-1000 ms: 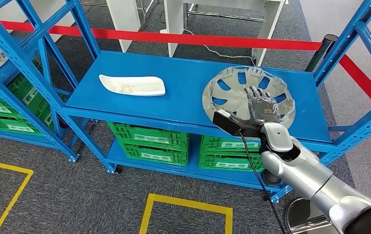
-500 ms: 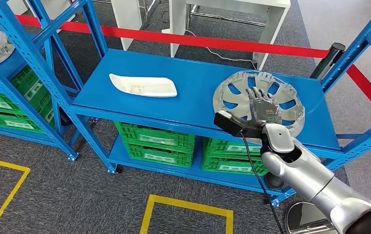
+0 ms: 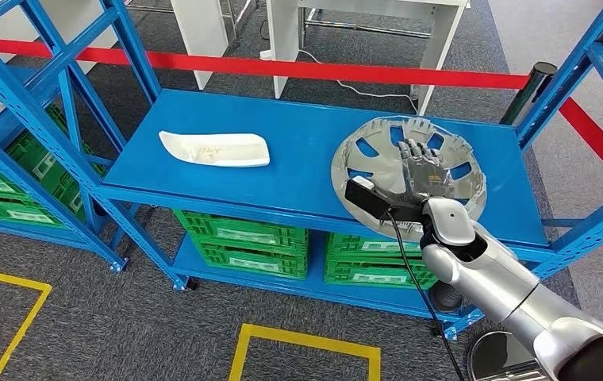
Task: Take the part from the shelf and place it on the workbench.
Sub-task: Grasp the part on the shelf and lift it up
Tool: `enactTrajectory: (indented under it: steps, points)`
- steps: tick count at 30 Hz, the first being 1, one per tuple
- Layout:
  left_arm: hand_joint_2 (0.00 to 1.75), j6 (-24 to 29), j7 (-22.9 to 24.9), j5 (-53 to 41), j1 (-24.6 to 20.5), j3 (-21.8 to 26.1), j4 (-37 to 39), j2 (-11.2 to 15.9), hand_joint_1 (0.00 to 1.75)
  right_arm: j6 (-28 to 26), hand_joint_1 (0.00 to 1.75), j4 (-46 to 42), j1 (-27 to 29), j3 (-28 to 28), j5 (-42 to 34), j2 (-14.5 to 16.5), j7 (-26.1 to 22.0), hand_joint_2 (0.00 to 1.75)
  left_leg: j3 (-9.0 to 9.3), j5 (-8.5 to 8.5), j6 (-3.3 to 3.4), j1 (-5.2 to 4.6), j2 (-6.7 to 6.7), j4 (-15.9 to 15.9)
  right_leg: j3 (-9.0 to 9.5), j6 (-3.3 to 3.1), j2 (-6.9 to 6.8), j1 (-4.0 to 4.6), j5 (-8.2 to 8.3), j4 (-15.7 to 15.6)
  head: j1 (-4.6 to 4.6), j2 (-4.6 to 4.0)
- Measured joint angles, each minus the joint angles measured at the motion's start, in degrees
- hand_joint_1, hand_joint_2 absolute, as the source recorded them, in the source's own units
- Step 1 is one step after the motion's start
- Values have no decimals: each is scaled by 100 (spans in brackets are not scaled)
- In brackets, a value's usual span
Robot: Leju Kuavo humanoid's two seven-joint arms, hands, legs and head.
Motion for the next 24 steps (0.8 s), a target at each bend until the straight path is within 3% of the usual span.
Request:
enactTrajectory:
  steps: [1,3,5,8,10,13,14,15,16,19,21,24]
  points:
    - [0,0,0,0,2,0,0,1,0,0,0,0,3,-1,0,3,1,0,30,166,15,-1,0,-149,19,6,6,4,-13,1,-2,0]
    - [0,1,0,0,-1,0,0,5,0,-3,0,0,2,-3,1,7,0,0,328,605,75,-15,-1,-872,70,31,15,12,-51,0,-2,0]
    - [0,2,-1,0,-7,0,0,10,0,-9,0,0,0,-4,19,9,0,0,583,782,137,-42,-1,-1429,88,82,23,25,-80,6,-2,0]
    - [0,3,0,0,-7,0,-1,11,0,-16,0,0,1,-3,89,13,0,0,641,753,216,-54,-3,-1564,83,185,20,18,-89,-16,-1,0]
    - [0,6,-1,-1,-10,0,-2,8,0,-17,0,0,-13,-8,127,14,1,0,669,771,278,-27,-3,-1614,17,246,13,12,-202,138,16,0]
    - [0,10,-14,3,-15,2,-2,2,0,-9,0,5,-6,1,149,14,3,0,695,759,330,-13,0,-1635,-497,300,10,5,-651,1140,60,0]
    - [0,13,-24,6,-12,3,-2,2,0,1,0,10,7,9,153,14,4,0,700,750,335,-13,0,-1634,-678,313,9,3,-728,1452,67,0]
    - [0,15,-33,8,-9,3,-2,1,0,16,0,15,18,16,157,15,5,0,710,739,336,-14,-1,-1631,-775,322,9,1,-694,1580,72,0]
    - [0,16,-41,9,-7,4,-2,1,0,34,0,20,22,22,159,15,7,0,726,723,330,-13,-3,-1626,-760,324,8,0,-540,1474,78,0]
    - [0,17,-52,9,-8,5,-1,-1,0,87,0,26,16,24,168,16,13,0,780,645,269,-19,-9,-1585,-324,291,-2,1,61,413,96,0]
    - [0,17,-54,11,-9,6,-1,2,0,112,0,29,22,26,172,18,14,0,770,607,227,-38,-10,-1552,-181,236,4,15,125,77,91,0]
    - [0,19,-55,15,-5,8,0,5,0,136,0,31,41,27,172,20,14,0,775,586,251,-49,-5,-1546,-178,184,28,21,97,49,74,0]
